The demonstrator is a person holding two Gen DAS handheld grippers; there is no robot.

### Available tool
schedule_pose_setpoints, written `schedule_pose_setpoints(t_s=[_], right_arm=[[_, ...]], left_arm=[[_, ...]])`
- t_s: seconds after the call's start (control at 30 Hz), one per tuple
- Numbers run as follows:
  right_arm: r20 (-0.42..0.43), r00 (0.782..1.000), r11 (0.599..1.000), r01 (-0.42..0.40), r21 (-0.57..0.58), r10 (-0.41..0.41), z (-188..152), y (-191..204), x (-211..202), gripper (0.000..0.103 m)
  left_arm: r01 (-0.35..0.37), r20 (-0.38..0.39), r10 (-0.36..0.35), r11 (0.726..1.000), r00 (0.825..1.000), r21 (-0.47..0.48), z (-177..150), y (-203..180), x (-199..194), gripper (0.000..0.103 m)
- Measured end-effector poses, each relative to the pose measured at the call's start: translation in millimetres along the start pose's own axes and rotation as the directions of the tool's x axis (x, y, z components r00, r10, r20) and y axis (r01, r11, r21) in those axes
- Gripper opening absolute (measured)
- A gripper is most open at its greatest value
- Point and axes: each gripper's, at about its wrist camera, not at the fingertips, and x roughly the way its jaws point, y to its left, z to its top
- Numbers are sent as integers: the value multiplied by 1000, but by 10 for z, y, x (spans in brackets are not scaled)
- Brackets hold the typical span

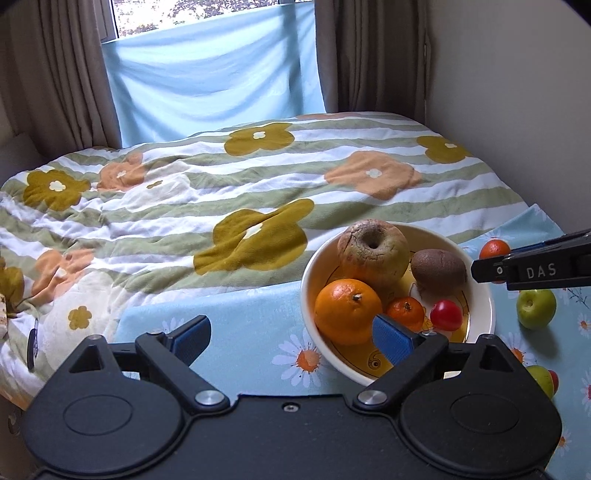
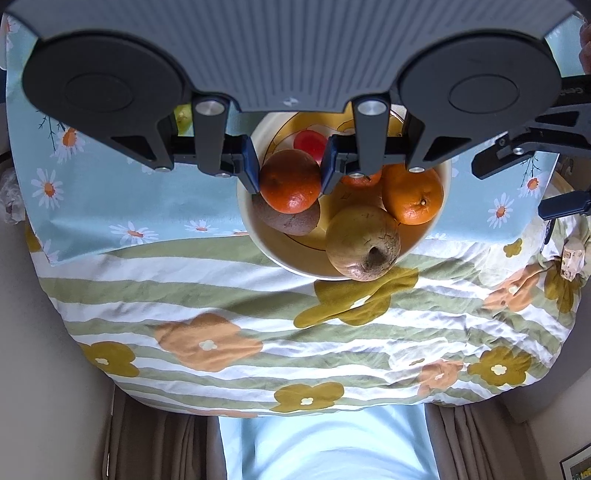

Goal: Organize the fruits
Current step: 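Lower the orange into the bowl and open the left gripper while the right releases the tangerine there, then withdraw both open grippers from the bowl toward the remaining fruits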

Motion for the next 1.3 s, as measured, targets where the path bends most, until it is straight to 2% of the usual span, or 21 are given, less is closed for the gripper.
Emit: schedule_pose_setpoints(t_s=[0.4, 0.53, 0.57, 0.63, 0.7, 1.0, 1.3], right_arm=[[-39, 999, 1000, 15, -12, -15, -110, 6, 299, 50], [-16, 1000, 999, 18, -29, -18, -137, 29, 296, 53], [-4, 1000, 999, 20, -34, -20, -141, 38, 277, 58], [28, 999, 999, 38, -39, -37, -150, 50, 218, 92], [61, 997, 998, 47, -37, -45, -170, 58, 142, 103], [90, 994, 998, 69, -8, -68, -265, 63, -171, 103], [150, 988, 999, 51, -14, -49, -327, 57, -744, 103]], left_arm=[[-26, -1, 26, 999, 1000, -34, -163, 141, -124, 97], [-26, 3, 26, 999, 1000, -27, -182, 144, -135, 97], [-24, 6, 24, 999, 1000, -27, -184, 147, -141, 97], [-19, 10, 20, 999, 1000, -27, -186, 152, -155, 97], [-15, 15, 15, 999, 1000, -29, -196, 155, -168, 97], [8, 37, -7, 1000, 999, -30, -237, 145, -332, 97], [-21, 114, 28, 998, 993, -58, -260, 66, -839, 97]])
